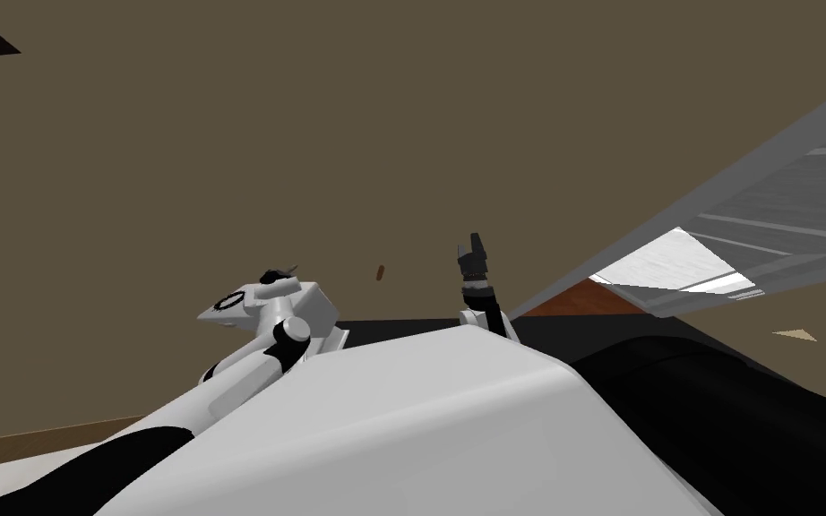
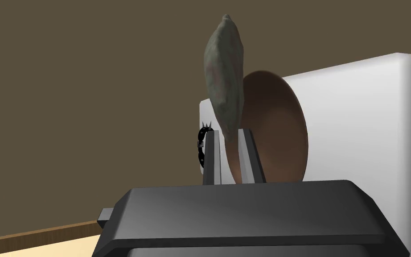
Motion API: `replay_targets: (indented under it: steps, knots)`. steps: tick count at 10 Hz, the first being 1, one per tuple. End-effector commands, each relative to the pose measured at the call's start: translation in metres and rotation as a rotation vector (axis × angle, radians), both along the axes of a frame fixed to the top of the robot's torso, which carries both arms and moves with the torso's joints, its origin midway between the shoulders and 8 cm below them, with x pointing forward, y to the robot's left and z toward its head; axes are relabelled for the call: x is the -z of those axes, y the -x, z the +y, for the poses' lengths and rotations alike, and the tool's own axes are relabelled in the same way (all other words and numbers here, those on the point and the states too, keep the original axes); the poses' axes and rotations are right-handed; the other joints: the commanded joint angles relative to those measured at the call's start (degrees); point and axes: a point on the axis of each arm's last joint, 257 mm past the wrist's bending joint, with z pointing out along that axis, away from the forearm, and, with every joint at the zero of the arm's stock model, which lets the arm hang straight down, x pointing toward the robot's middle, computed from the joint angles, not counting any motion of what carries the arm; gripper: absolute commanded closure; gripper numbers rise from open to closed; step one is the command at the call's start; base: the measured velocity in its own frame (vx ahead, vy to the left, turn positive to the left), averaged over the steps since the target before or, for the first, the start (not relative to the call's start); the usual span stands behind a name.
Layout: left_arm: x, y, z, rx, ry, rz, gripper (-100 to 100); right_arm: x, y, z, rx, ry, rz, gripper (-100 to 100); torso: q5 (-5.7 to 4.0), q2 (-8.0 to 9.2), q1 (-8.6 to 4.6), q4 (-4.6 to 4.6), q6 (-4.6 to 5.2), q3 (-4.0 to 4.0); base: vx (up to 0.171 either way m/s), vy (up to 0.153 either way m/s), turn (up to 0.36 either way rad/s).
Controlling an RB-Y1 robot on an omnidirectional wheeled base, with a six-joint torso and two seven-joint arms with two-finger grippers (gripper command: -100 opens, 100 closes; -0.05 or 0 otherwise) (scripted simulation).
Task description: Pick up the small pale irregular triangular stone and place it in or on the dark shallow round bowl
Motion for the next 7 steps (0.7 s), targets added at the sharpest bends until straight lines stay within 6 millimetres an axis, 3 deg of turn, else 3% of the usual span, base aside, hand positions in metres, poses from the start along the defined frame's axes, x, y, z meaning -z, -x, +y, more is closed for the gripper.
replay_targets:
  steps: [1, 7]
  knots:
    - [0.001, 0.003, 0.011, -0.028, 0.026, 0.019, 100, 0.0, 0.0, 0.0, 0.0, 0.0, 0.0, 0, 0.0, 0.0, 0.0, 0.0, 0.0, 0.0, -0.001, 0.052, 0.009]
    - [0.022, 0.026, 0.037, -0.109, 0.116, 0.107, 100, 0.0, 0.0, 0.0, 0.0, 0.0, 0.0, 0, 0.04, 0.02, 0.13, 0.02, -0.04, 0.02, 0.01, 0.073, 0.02]
